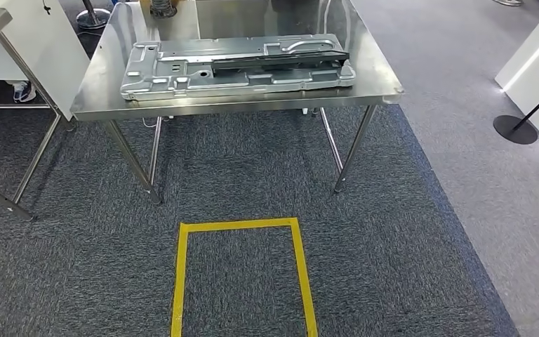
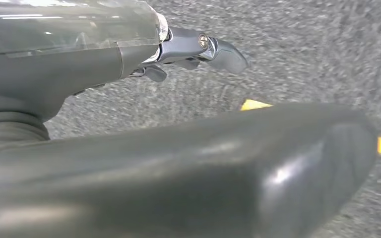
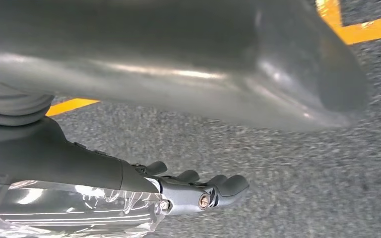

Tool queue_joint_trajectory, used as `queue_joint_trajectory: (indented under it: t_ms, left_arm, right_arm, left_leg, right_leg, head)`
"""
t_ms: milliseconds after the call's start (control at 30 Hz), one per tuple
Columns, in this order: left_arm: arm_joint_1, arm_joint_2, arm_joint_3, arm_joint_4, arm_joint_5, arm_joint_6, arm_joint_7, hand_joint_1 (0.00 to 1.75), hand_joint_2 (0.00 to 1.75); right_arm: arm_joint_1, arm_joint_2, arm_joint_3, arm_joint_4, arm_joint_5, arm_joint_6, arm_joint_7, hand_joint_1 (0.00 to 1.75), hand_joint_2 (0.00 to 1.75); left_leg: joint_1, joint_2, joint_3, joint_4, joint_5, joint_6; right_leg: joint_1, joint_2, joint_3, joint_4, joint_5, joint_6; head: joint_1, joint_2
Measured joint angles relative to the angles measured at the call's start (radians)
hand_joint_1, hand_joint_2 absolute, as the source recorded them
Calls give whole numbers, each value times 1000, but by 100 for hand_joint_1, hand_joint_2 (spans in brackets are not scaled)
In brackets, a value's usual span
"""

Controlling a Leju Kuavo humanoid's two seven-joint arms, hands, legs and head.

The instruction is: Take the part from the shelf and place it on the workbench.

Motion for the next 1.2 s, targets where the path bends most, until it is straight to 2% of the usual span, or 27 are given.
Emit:
queue_joint_trajectory:
  t_ms: [33, 67, 100, 133, 167, 200, 233, 300, 333, 367, 433, 467, 500, 533, 567, 600, 633, 667, 700, 767, 800, 900, 933, 1067, 1200]
  left_arm:
    - [0, 0, 0, 0, 0, 0, 0, 0, 0]
    - [-1, 0, 0, 1, 0, 1, 0, 0, 0]
    - [-1, -1, 0, 1, 0, 2, 0, 0, 0]
    - [-2, -2, -1, 2, 0, 2, 0, 0, 0]
    - [-2, -3, -1, 2, 0, 3, 0, 0, 0]
    - [-3, -3, -1, 3, -1, 4, 1, 0, 0]
    - [-4, -3, -1, 3, -2, 5, 3, 0, 0]
    - [-5, -3, -1, 3, -6, 11, 15, 0, 0]
    - [-5, -3, -1, 4, -8, 14, 24, 0, 0]
    - [-5, -3, -2, 5, -10, 17, 32, 0, 0]
    - [-4, -4, -2, 6, -11, 21, 45, 0, 0]
    - [-4, -4, -2, 7, -10, 24, 52, 0, 44]
    - [-4, -4, -2, 7, -10, 29, 61, 0, 87]
    - [-4, -4, -2, 7, -10, 34, 69, 0, 131]
    - [-4, -4, -2, 8, -9, 37, 76, 0, 175]
    - [-5, -4, -2, 8, -9, 38, 80, 0, 175]
    - [-6, -6, -2, 9, -9, 38, 83, 0, 175]
    - [-8, -7, -2, 11, -9, 38, 83, 0, 175]
    - [-9, -9, -2, 12, -9, 39, 83, 0, 175]
    - [-10, -9, -2, 13, -10, 40, 81, 0, 175]
    - [-9, -9, -2, 13, -10, 41, 80, 0, 175]
    - [-10, -9, -2, 13, -10, 44, 77, 0, 175]
    - [-10, -9, -2, 13, -10, 45, 77, 0, 175]
    - [-11, -9, -2, 13, -8, 46, 77, 0, 175]
    - [-9, -9, -15, 12, 2, 45, 79, 0, 175]
  right_arm:
    - [0, 0, 1, 0, 0, 2, 0, 0, 0]
    - [0, 0, 1, 0, 1, 6, 0, 0, 0]
    - [-1, -1, 2, 0, 2, 12, 0, 0, 0]
    - [-3, -1, 3, 0, 2, 21, 1, 0, 0]
    - [-5, -2, 3, 0, 3, 31, 3, 0, 0]
    - [-6, -2, 3, 0, 2, 42, 6, 0, 0]
    - [-7, -3, 3, 0, 0, 55, 12, 0, 0]
    - [-7, -3, 3, 1, -6, 88, 33, 0, 87]
    - [-7, -4, 3, 2, -8, 104, 46, 0, 131]
    - [-7, -4, 3, 2, -11, 116, 57, 0, 175]
    - [-4, -6, 3, 2, -14, 129, 72, 0, 175]
    - [-2, -6, 3, 2, -14, 133, 78, 0, 175]
    - [0, -6, 3, 2, -15, 136, 85, 0, 175]
    - [1, -7, 3, 2, -14, 139, 93, 0, 175]
    - [2, -7, 3, 3, -14, 140, 102, 0, 175]
    - [2, -8, 2, 3, -14, 139, 109, 0, 175]
    - [2, -10, 2, 2, -14, 139, 114, 0, 175]
    - [2, -11, 1, 2, -15, 140, 113, 0, 175]
    - [1, -13, 0, 2, -17, 142, 110, 0, 175]
    - [1, -15, -3, 2, -21, 150, 99, 0, 175]
    - [1, -15, -4, 2, -22, 154, 96, 0, 131]
    - [1, -15, -8, 2, -23, 157, 92, 0, 0]
    - [1, -15, -9, 2, -23, 158, 91, 0, 0]
    - [1, -15, -11, 2, -23, 159, 90, 0, 175]
    - [1, -15, -11, 2, -35, 168, 86, 0, 175]
  left_leg:
    - [-1, 0, -19, 5, 9, -2]
    - [-1, 0, -36, 9, 18, -4]
    - [-2, 0, -50, 13, 26, -6]
    - [-3, 0, -61, 18, 33, -10]
    - [-4, 0, -68, 22, 40, -14]
    - [-5, 1, -72, 25, 48, -19]
    - [-5, 2, -75, 27, 54, -25]
    - [-2, 0, -80, 33, 56, -36]
    - [-1, -3, -87, 52, 36, -42]
    - [1, -5, -101, 90, 2, -48]
    - [7, -8, -143, 214, -84, -57]
    - [9, -8, -161, 273, -110, -60]
    - [10, -9, -165, 306, -118, -63]
    - [13, -9, -151, 301, -105, -68]
    - [17, -9, -117, 255, -78, -74]
    - [23, -9, -75, 185, -51, -84]
    - [27, -11, -37, 117, -36, -92]
    - [30, -12, -13, 70, -28, -86]
    - [31, -13, -6, 49, -29, -80]
    - [27, -13, -11, 48, -30, -60]
    - [26, -13, -13, 48, -30, -61]
    - [21, -13, -14, 48, -29, -57]
    - [20, -13, -14, 49, -28, -56]
    - [18, -12, -14, 49, -27, -51]
    - [17, -12, -14, 49, -26, -49]
  right_leg:
    - [0, 0, 22, -3, 24, -1]
    - [0, 0, 61, -42, 54, -4]
    - [2, 0, 119, -111, 71, -11]
    - [5, 0, 183, -198, 71, -18]
    - [9, -1, 235, -272, 59, -25]
    - [13, -1, 270, -326, 43, -32]
    - [15, -2, 283, -352, 35, -37]
    - [13, -4, 277, -357, 46, -49]
    - [11, -6, 272, -359, 54, -56]
    - [9, -7, 266, -361, 63, -61]
    - [11, -9, 250, -358, 74, -68]
    - [12, -9, 241, -355, 78, -68]
    - [11, -9, 232, -351, 81, -68]
    - [10, -8, 225, -345, 83, -67]
    - [9, -8, 218, -336, 83, -66]
    - [8, -7, 212, -326, 80, -63]
    - [9, -6, 204, -313, 76, -59]
    - [12, -5, 195, -301, 73, -55]
    - [15, -5, 187, -292, 70, -51]
    - [18, -4, 178, -286, 71, -47]
    - [17, -4, 176, -287, 72, -45]
    - [12, -4, 175, -289, 76, -40]
    - [12, -4, 175, -290, 77, -38]
    - [10, -4, 175, -290, 79, -34]
    - [10, -4, 175, -290, 81, -32]
  head:
    - [0, 0]
    - [0, 0]
    - [0, 0]
    - [0, 0]
    - [-1, 0]
    - [-2, 0]
    - [-2, 0]
    - [-2, 0]
    - [-5, 0]
    - [-8, 0]
    - [-13, 0]
    - [-13, 0]
    - [-13, 0]
    - [-13, 0]
    - [-13, 0]
    - [-13, 0]
    - [-15, 0]
    - [-16, 0]
    - [-16, 0]
    - [-15, 0]
    - [-15, 0]
    - [-15, 0]
    - [-15, 0]
    - [-15, 0]
    - [-15, 0]
